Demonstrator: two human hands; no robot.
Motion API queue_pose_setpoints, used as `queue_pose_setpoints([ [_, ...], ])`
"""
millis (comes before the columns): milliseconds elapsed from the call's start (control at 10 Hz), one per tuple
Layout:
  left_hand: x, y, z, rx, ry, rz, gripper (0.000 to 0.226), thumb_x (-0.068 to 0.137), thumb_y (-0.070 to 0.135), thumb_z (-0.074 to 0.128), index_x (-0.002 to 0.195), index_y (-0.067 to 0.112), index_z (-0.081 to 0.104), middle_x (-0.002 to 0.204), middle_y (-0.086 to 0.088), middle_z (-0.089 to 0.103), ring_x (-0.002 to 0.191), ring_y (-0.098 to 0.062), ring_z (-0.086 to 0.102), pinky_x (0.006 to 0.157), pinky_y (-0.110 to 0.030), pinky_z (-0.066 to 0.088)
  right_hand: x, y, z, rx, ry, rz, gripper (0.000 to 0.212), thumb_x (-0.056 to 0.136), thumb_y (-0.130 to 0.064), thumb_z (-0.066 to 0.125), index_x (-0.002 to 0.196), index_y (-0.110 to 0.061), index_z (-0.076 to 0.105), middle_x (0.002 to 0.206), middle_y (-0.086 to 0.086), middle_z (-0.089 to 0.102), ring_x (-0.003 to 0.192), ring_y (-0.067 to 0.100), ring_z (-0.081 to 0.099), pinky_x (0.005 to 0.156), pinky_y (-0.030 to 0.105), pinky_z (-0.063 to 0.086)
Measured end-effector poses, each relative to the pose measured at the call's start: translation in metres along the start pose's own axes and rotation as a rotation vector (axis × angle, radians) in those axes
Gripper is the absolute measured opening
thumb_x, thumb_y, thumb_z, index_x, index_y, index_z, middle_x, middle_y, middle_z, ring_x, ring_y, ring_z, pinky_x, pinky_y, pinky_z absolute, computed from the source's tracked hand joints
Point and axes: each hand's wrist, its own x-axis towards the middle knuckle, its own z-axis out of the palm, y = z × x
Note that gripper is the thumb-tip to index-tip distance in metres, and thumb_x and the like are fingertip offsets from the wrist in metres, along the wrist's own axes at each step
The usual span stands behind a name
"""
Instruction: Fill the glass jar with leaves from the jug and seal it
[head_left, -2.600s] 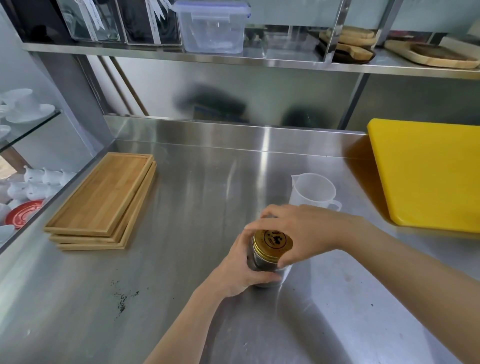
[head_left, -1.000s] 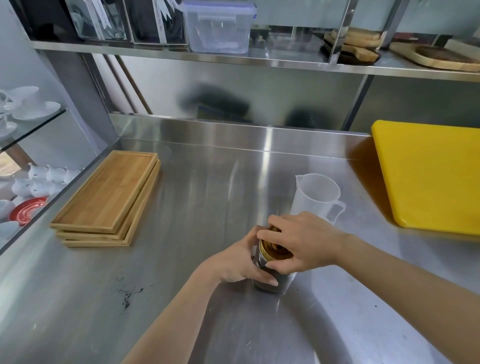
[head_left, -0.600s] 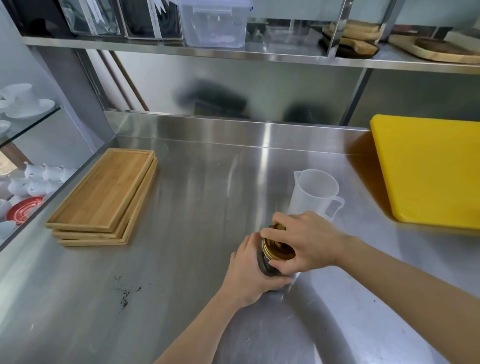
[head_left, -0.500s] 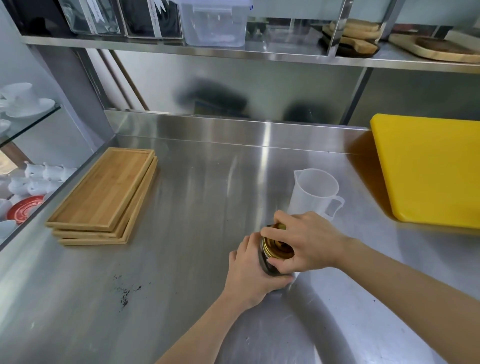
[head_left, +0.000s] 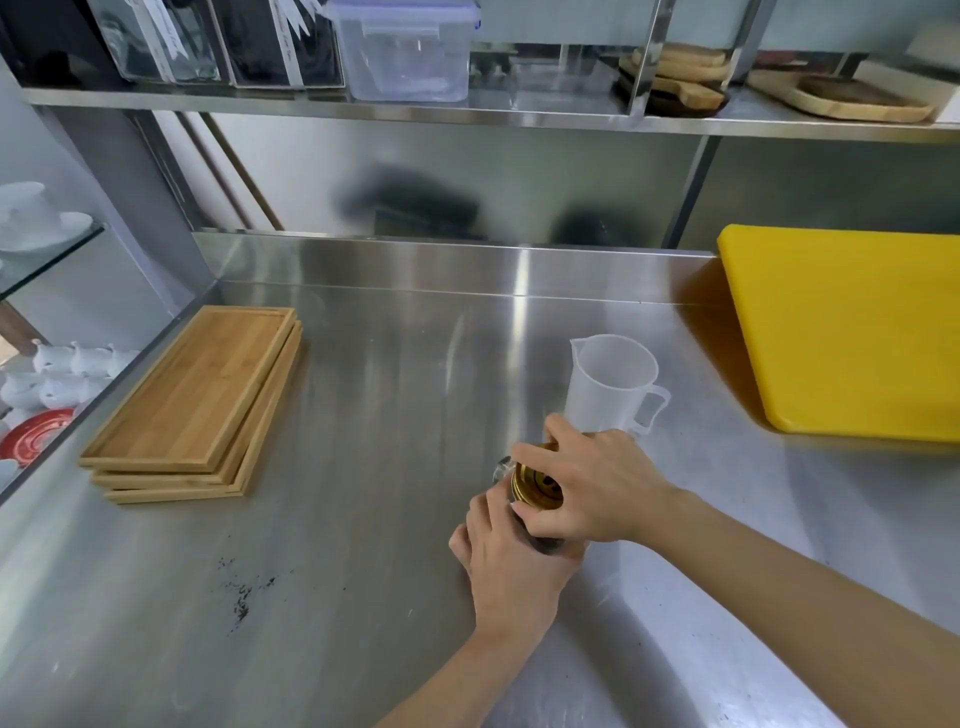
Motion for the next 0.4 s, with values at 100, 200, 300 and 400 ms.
queue_pose_setpoints([
  [100,0.003,-0.002,-0.004,-0.045,-0.071,0.020,0.083,0.065,0.049,0.074,0.133,0.020,0.037,0.125,0.008,0.047,0.124,-0.012,0.040,0.104,-0.027,0.017,-0.002,-0.001,0.003,-0.006,0.034,0.011,0.056,0.074,-0.067,0.029,0.109,-0.028,0.048,0.095,0.005,0.054,0.065,0.027,0.056,0.058,0.031,0.051],
  [200,0.008,-0.005,-0.010,-0.076,-0.221,0.057,0.094,0.063,0.049,0.075,0.139,0.027,0.024,0.127,0.016,0.035,0.129,-0.011,0.033,0.107,-0.029,0.017,-0.004,-0.002,0.006,-0.041,0.059,0.023,0.068,0.072,-0.076,0.022,0.109,-0.025,0.047,0.096,0.004,0.056,0.066,0.027,0.058,0.060,0.033,0.052],
  [300,0.012,-0.007,-0.026,-0.073,-0.442,0.050,0.114,0.057,0.051,0.078,0.142,0.041,0.004,0.139,0.016,0.020,0.137,-0.012,0.019,0.112,-0.033,0.017,-0.010,-0.002,0.005,-0.046,0.148,0.033,0.076,0.068,-0.082,0.020,0.111,-0.025,0.046,0.093,0.002,0.059,0.065,0.027,0.059,0.058,0.033,0.051],
  [400,0.031,-0.017,-0.062,0.066,-0.583,0.104,0.108,0.060,0.060,0.073,0.140,0.051,0.000,0.154,0.010,0.012,0.144,-0.014,0.012,0.116,-0.039,0.017,-0.018,-0.002,-0.007,0.000,0.248,0.068,0.073,0.070,-0.079,0.028,0.112,-0.022,0.049,0.087,0.002,0.064,0.060,0.027,0.061,0.050,0.034,0.051],
])
